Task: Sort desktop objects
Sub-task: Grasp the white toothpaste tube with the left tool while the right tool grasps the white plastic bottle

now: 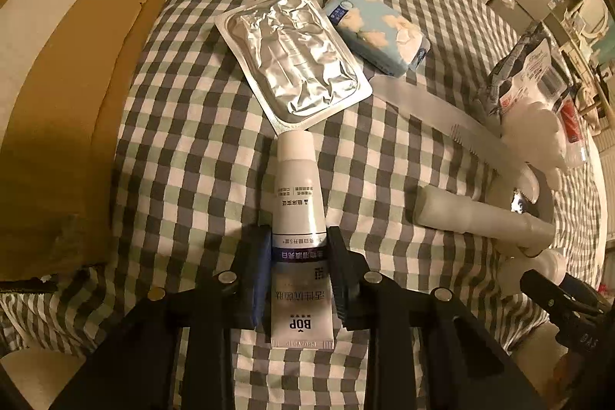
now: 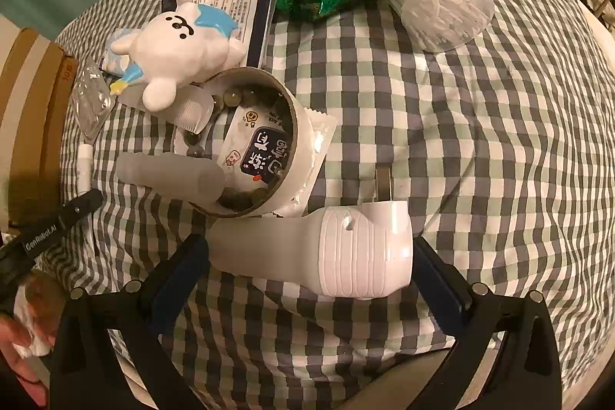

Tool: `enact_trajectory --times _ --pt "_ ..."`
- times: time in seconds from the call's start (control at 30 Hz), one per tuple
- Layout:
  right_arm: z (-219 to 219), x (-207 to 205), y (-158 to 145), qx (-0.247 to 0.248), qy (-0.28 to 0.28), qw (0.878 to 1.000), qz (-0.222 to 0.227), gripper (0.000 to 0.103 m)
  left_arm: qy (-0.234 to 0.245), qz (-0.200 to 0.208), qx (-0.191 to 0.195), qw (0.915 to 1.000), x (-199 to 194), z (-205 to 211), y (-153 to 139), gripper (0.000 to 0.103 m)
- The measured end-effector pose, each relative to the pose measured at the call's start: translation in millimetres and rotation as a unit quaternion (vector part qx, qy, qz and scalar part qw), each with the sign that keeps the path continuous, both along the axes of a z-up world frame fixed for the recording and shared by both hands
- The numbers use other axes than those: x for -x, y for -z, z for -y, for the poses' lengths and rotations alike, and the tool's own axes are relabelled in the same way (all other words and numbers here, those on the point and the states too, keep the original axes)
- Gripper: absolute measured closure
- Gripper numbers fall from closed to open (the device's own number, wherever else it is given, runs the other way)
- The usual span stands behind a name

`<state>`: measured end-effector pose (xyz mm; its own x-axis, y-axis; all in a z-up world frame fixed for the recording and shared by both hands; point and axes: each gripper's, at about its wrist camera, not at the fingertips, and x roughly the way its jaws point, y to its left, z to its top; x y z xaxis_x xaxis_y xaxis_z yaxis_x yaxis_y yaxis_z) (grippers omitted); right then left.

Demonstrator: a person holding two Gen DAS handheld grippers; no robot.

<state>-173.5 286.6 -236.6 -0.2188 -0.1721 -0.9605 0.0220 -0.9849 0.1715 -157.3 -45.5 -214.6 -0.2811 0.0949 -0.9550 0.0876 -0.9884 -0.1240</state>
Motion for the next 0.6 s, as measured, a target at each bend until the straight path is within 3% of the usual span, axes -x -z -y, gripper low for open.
enact_trajectory --times 0.13,0.23,0.33,0.5,0.6 --pt "-9 -5 -3 0.01 0.007 1.0 -0.003 0.001 -0.004 -0.014 -0.019 0.9997 -4 6 -8 0.075" --pt "-25 -12 -10 0.017 0.025 0.999 -0.013 0.016 -0.002 -0.018 -0.02 0.9997 -5 9 -12 0.075" --pt "-40 -17 -11 0.033 0.039 0.999 -0.01 0.02 0.005 -0.018 -0.021 0.9996 -9 9 -11 0.075" --pt "-30 -18 -12 0.024 0.016 1.0 -0.001 0.008 0.002 -0.012 -0.031 0.9994 -24 23 -14 0.075" --pt "-20 -16 -11 -0.015 -0.01 1.0 0.006 0.002 0.002 -0.009 -0.035 0.9993 -27 27 -11 0.075"
